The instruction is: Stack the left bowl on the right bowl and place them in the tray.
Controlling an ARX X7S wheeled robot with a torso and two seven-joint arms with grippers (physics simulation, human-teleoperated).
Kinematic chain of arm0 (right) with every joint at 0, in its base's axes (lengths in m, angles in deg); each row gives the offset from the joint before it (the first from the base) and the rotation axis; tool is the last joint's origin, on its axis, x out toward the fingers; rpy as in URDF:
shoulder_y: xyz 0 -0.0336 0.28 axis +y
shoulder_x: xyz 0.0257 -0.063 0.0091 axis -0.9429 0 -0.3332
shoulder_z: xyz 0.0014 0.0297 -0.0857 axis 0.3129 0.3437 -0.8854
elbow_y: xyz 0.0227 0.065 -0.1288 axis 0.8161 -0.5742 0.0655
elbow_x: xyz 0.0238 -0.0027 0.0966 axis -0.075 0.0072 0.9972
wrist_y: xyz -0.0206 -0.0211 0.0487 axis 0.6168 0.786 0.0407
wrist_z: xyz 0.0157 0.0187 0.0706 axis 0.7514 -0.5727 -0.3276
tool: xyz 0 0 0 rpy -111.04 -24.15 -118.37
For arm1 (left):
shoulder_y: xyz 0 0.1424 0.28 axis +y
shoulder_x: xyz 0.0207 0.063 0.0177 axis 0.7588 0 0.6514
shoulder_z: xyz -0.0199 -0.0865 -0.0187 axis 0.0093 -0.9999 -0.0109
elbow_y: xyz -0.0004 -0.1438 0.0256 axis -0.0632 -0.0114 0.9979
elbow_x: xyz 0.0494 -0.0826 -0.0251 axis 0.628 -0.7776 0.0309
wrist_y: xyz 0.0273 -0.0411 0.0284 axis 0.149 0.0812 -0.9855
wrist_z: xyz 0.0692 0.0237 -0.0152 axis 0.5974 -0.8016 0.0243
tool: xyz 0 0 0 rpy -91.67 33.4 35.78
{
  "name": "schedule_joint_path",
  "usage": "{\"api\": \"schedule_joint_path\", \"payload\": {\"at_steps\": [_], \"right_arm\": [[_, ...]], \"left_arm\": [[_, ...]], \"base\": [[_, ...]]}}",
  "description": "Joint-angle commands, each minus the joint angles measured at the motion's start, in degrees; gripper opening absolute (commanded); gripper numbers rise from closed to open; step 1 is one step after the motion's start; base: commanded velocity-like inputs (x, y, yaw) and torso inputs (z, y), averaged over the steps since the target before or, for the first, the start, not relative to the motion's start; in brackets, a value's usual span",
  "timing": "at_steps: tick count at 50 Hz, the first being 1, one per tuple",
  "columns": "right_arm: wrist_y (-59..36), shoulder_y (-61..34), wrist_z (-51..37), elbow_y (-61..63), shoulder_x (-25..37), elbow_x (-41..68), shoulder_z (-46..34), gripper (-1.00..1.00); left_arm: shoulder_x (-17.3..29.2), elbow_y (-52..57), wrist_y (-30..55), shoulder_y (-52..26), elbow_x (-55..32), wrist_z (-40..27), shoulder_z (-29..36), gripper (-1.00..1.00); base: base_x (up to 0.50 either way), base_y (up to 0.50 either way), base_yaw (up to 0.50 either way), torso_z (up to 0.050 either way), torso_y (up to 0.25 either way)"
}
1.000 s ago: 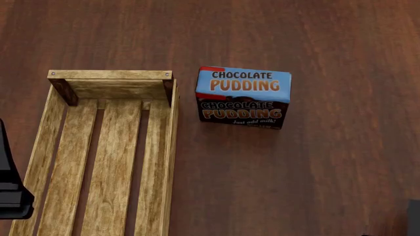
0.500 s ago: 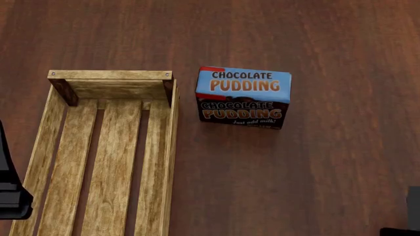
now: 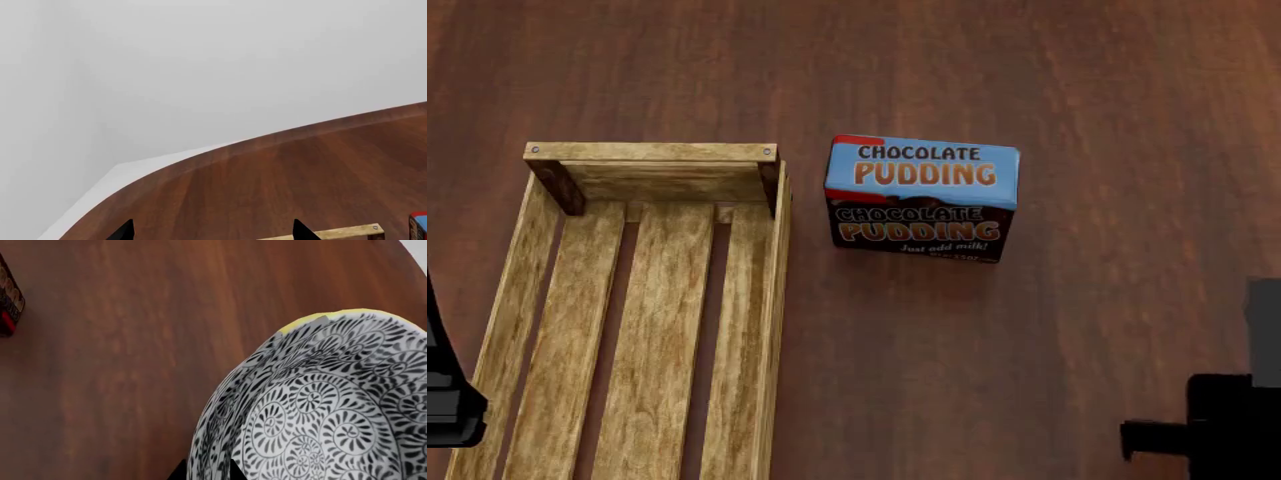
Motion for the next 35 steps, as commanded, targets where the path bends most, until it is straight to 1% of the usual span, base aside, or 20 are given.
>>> {"api": "schedule_joint_path", "payload": {"at_steps": [1,6,9,15,24,35], "right_arm": [[-5.0,-6.0,-3.3,4.1,0.0,0.7,0.7,-1.0],[-8.0,-10.4,-5.7,5.5,-0.8,3.5,0.7,-1.0],[-8.7,-11.5,-6.5,5.6,-1.0,4.8,0.7,-1.0],[-11.4,-14.7,-8.7,5.7,-2.8,6.4,-0.5,-1.0],[-15.5,-21.3,-8.1,3.1,-7.9,5.0,-3.0,-1.0],[-17.1,-23.8,-8.6,2.8,-10.4,5.2,-4.4,-1.0]], "left_arm": [[0.2,0.6,0.4,0.1,-0.3,-0.2,-0.3,1.0],[0.3,0.8,0.8,0.0,-0.5,-0.4,-0.5,1.0],[0.4,2.5,2.7,-0.4,-1.3,-0.7,-0.9,1.0],[0.6,3.2,3.1,0.0,-1.9,-0.9,-1.7,1.0],[0.7,2.7,2.5,0.0,-1.9,-0.8,-1.6,1.0],[0.8,2.8,2.6,-0.1,-2.0,-1.0,-1.6,1.0]], "base": [[0.0,0.0,0.0,0.0,0.0],[0.0,0.0,0.0,0.0,0.002],[0.0,0.0,0.0,0.005,0.0],[0.0,0.0,0.0,0.0,0.0],[0.0,0.0,0.0,0.0,0.001],[0.0,0.0,0.0,0.0,0.001]]}}
